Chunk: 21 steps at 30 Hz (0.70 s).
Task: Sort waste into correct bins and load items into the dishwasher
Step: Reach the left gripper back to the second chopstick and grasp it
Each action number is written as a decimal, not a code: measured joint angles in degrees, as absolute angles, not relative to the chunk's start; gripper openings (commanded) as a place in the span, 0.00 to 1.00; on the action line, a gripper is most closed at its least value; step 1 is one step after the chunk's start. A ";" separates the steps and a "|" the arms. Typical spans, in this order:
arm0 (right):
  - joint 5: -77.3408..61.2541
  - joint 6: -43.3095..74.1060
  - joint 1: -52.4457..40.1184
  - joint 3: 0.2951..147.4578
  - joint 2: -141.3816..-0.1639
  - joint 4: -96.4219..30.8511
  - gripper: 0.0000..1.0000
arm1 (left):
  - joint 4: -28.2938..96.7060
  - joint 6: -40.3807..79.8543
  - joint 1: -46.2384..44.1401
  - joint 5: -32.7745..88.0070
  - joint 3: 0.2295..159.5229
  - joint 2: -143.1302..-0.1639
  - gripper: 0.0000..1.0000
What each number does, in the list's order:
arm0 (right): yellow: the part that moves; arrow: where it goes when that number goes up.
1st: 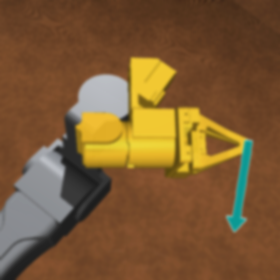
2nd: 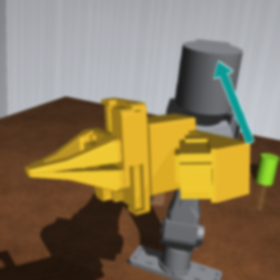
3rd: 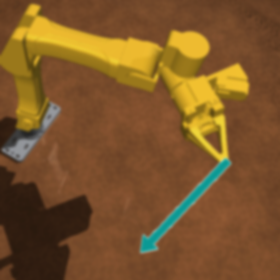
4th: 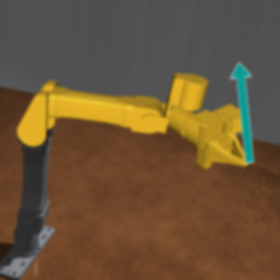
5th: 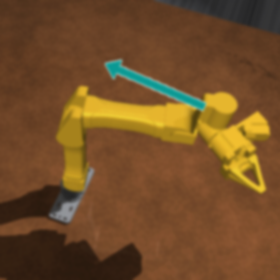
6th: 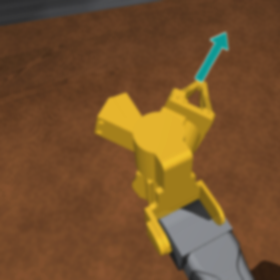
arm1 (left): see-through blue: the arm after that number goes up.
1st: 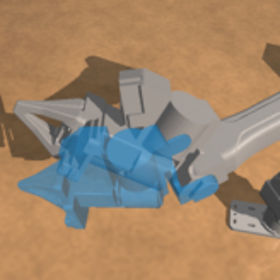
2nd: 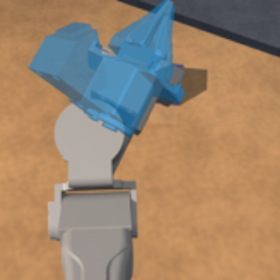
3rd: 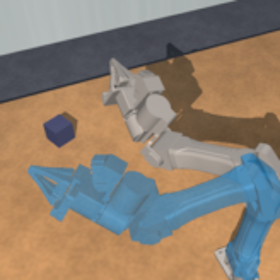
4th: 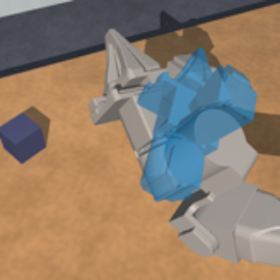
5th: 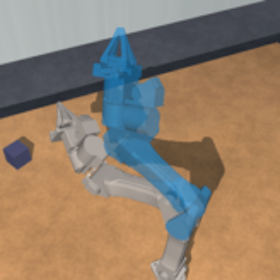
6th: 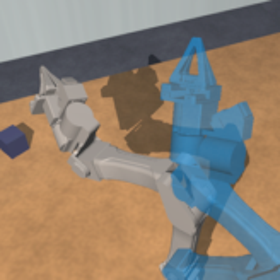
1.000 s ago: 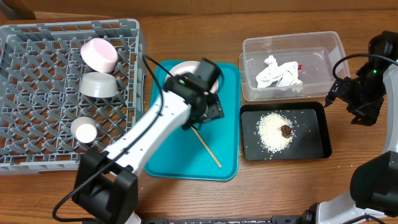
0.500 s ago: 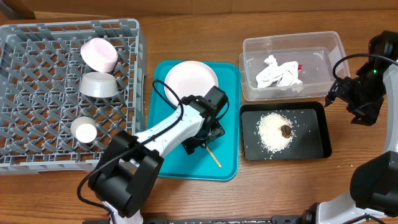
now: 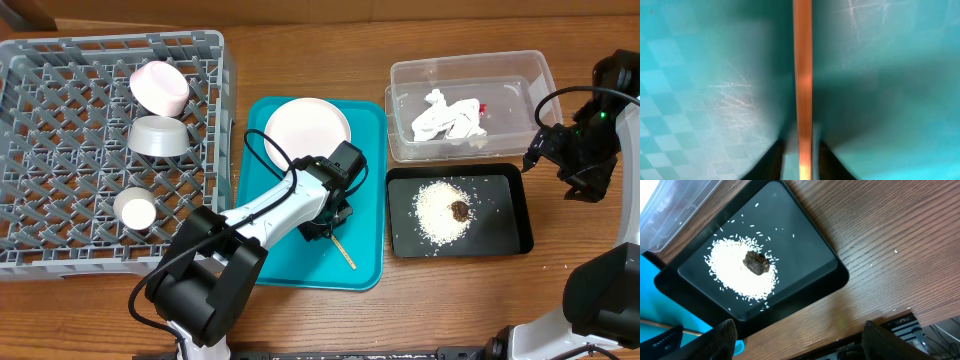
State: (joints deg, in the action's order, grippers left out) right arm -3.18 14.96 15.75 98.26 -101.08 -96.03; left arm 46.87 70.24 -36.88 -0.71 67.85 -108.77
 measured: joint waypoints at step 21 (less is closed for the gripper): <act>-3.18 14.96 15.75 98.26 -101.08 -95.96 0.82 | 49.50 64.71 -29.69 3.01 67.92 -105.45 0.04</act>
